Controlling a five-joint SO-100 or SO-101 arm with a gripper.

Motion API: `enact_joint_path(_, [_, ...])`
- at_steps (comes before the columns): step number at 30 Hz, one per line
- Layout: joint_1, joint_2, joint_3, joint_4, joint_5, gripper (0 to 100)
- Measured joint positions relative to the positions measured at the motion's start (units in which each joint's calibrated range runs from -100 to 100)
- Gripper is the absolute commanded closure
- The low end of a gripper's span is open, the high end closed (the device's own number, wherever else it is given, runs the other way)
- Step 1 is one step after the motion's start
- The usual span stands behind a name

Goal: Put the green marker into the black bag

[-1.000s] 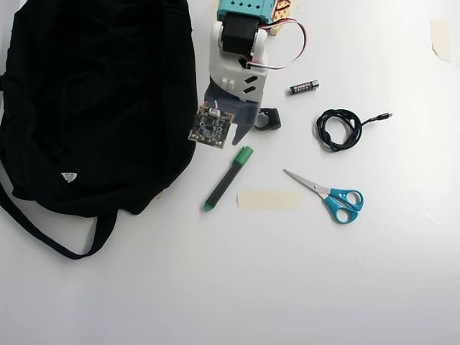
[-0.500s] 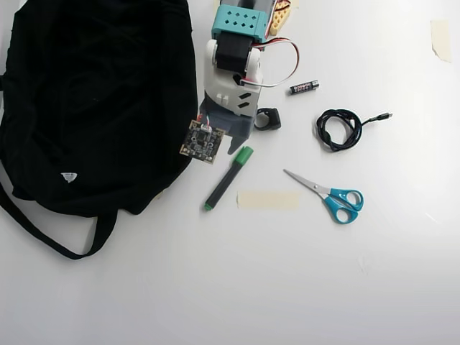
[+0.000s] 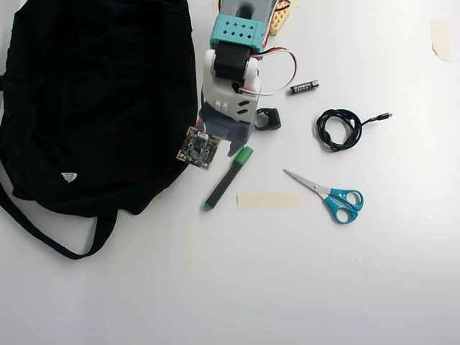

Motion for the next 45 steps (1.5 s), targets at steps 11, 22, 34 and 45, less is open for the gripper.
enact_joint_path(11, [-0.07,4.32,-0.08,0.17,0.00,81])
enact_joint_path(22, [-0.22,7.31,-3.93,0.17,-1.37,81])
enact_joint_path(34, [-1.10,7.47,-4.56,2.66,-1.51,81])
enact_joint_path(45, [-1.54,7.47,-4.56,3.95,-1.51,81])
